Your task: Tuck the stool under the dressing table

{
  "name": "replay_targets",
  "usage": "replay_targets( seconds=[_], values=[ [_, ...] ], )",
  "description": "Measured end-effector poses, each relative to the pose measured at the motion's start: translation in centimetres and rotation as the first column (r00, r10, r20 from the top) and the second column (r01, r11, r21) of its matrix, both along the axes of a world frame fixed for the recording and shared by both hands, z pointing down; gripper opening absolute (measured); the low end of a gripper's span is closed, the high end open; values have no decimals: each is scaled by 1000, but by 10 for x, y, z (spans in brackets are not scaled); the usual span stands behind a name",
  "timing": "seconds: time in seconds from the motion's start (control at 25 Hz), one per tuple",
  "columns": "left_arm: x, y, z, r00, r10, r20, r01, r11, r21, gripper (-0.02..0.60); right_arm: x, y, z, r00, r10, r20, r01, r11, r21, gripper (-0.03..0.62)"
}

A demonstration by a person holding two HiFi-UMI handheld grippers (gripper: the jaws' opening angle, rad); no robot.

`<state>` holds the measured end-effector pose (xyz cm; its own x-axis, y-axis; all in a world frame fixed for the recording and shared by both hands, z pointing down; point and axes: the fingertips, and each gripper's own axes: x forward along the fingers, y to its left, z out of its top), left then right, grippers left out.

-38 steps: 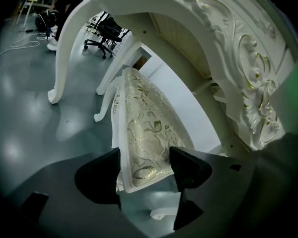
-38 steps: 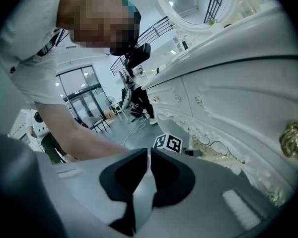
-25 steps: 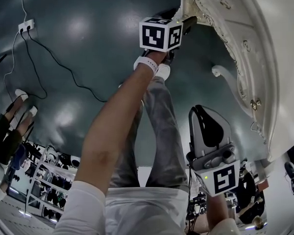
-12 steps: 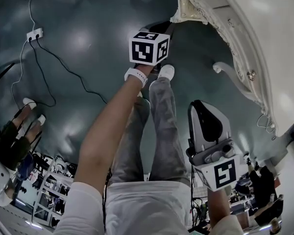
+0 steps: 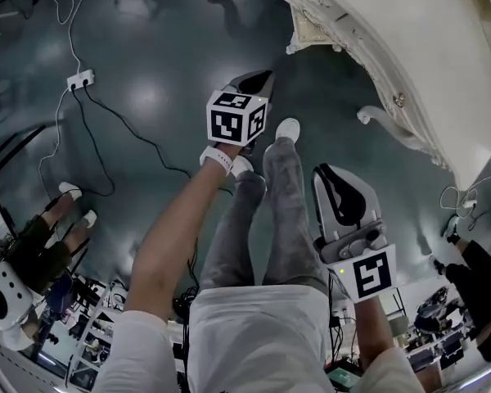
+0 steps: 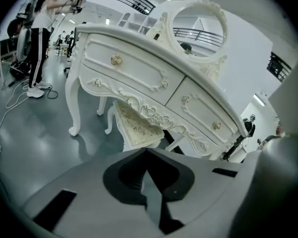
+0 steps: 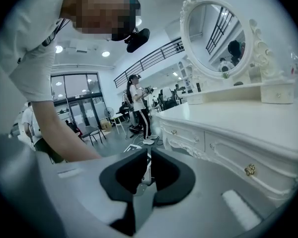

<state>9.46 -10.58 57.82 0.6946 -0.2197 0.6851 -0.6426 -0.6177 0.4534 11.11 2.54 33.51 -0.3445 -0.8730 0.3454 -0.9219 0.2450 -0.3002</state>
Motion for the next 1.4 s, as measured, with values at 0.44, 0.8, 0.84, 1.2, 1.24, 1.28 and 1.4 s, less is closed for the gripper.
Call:
replay_targets(
  seconds=[0.44, 0.8, 0.84, 1.2, 1.24, 1.28, 1.4],
  values=[
    [-37, 39, -109, 999, 3, -44, -1, 999, 53, 9, -12, 8, -87, 999, 10, -46, -6, 996, 87, 31],
    [-82, 67, -215, 989, -61, -132, 78, 989, 129, 9, -20, 32, -134, 992, -21, -122, 35, 993, 114, 31],
    [-89, 71, -225, 988, -71, -138, 90, 986, 137, 9, -22, 33, -140, 991, -22, -129, 38, 992, 122, 31],
    [-136, 107, -326, 965, -179, -192, 220, 950, 221, 9, -29, 45, -188, 983, -11, -182, 45, 982, 183, 31],
    [-140, 111, -338, 962, -184, -200, 229, 944, 236, 9, -30, 47, -192, 983, -10, -184, 45, 981, 187, 31],
    [-145, 115, -349, 960, -187, -208, 237, 938, 251, 9, -33, 49, -197, 983, -10, -183, 45, 981, 190, 31],
    [-160, 125, -377, 955, -193, -226, 257, 919, 300, 9, -41, 50, -214, 984, -9, -179, 46, 978, 206, 31]
  ],
)
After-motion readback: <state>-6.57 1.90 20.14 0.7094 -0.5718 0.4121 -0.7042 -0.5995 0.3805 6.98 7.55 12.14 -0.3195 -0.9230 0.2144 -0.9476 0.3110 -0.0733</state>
